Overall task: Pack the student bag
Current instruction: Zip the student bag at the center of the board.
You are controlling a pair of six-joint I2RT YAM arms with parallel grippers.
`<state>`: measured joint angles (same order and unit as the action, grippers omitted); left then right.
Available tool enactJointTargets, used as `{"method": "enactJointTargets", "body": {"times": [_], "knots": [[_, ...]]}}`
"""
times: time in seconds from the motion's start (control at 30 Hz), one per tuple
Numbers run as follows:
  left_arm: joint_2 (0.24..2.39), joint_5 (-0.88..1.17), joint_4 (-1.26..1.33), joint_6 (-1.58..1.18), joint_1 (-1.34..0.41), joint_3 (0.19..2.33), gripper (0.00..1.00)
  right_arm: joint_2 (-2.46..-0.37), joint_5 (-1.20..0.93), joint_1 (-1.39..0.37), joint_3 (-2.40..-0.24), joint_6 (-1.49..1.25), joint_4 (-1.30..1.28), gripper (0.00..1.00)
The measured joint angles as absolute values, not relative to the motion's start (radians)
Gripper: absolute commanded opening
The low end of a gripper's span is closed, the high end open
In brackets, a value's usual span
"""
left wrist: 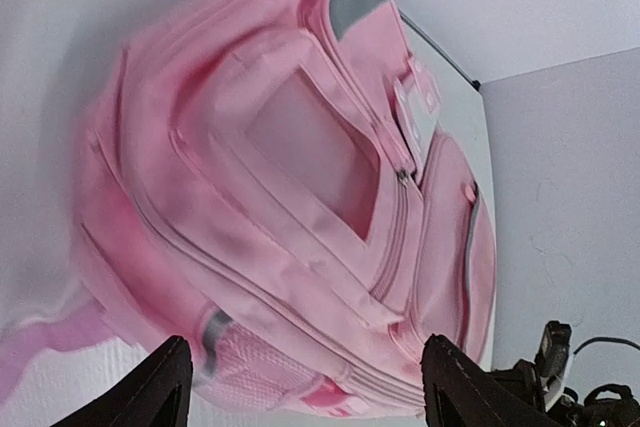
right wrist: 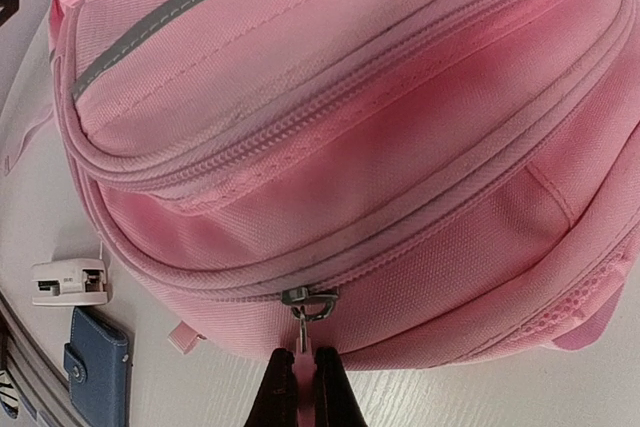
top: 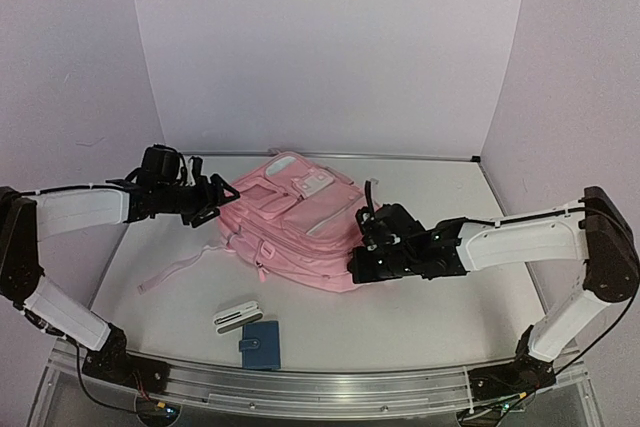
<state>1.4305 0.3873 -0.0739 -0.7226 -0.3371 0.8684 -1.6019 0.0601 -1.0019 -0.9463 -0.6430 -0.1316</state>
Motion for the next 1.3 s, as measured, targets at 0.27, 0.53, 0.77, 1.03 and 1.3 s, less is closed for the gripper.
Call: {"method": "enactJointTargets", "body": {"times": [0.27,0.53,0.77,1.03,1.3], "knots": [[1.379,0.353,-0.020,-0.931,-0.463,0.740,0.78,-1.602,0.061,-1.002,-0.945,-0.644,-0.124,0.00],[1.463,0.336,0.028,-0.980,-0.501,0.742,0.61,-1.602,0.062,-1.002,-0.923,-0.648,-0.096,0.00],[1.563,0.337,0.039,-0.992,-0.501,0.790,0.56,-1.594,0.064,-1.003,-0.909,-0.652,-0.080,0.00],[1.627,0.337,0.056,-0.987,-0.505,0.845,0.16,-1.590,0.070,-1.003,-0.898,-0.655,-0.067,0.00],[1.645,0.339,0.044,-0.966,-0.498,0.879,0.00,-1.576,0.117,-1.006,-0.896,-0.658,-0.076,0.00]]}}
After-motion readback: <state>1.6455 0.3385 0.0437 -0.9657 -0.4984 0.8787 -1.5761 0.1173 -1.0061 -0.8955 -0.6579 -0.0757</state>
